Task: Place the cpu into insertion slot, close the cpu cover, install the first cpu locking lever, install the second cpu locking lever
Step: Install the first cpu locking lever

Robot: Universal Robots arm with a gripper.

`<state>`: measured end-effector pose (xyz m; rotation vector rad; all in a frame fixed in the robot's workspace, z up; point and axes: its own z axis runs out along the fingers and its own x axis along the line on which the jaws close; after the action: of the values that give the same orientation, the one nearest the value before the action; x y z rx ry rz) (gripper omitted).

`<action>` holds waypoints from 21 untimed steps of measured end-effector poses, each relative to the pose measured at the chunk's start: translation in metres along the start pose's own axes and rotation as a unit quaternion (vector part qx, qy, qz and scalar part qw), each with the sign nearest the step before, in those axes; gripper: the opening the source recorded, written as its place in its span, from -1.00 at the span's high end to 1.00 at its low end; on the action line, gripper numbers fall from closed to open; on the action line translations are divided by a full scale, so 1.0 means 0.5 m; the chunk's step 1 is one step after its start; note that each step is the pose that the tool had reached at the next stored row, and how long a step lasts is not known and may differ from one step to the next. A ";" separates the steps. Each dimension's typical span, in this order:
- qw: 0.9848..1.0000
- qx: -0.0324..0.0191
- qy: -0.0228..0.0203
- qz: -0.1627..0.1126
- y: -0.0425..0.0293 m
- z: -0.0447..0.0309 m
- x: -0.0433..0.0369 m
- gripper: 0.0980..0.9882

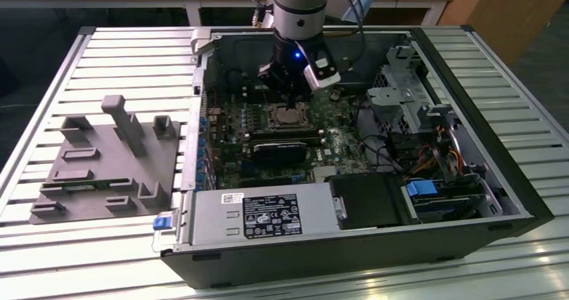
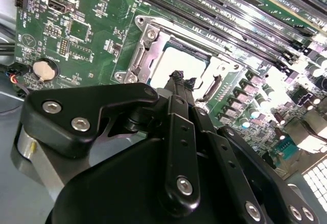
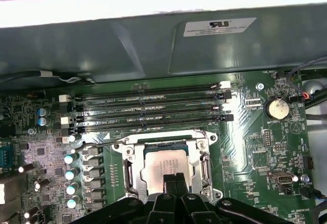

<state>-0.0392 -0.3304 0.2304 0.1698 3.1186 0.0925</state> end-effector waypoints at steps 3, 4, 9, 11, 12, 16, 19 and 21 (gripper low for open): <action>1.000 0.000 0.000 0.000 -0.001 0.000 0.010 0.99; 1.000 0.000 0.000 0.000 -0.002 0.000 0.016 0.99; 1.000 0.000 0.000 0.000 -0.004 -0.001 0.041 0.99; 1.000 0.000 -0.001 0.000 -0.006 -0.001 0.052 0.99; 1.000 0.000 -0.001 0.000 -0.006 -0.001 0.058 0.99; 1.000 0.000 -0.001 0.000 -0.009 -0.002 0.080 0.99; 1.000 0.000 -0.002 0.000 -0.011 -0.002 0.099 0.99; 1.000 0.000 -0.003 0.000 -0.012 -0.002 0.110 0.99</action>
<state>-0.0943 -0.3304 0.2304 0.1690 3.1134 0.0928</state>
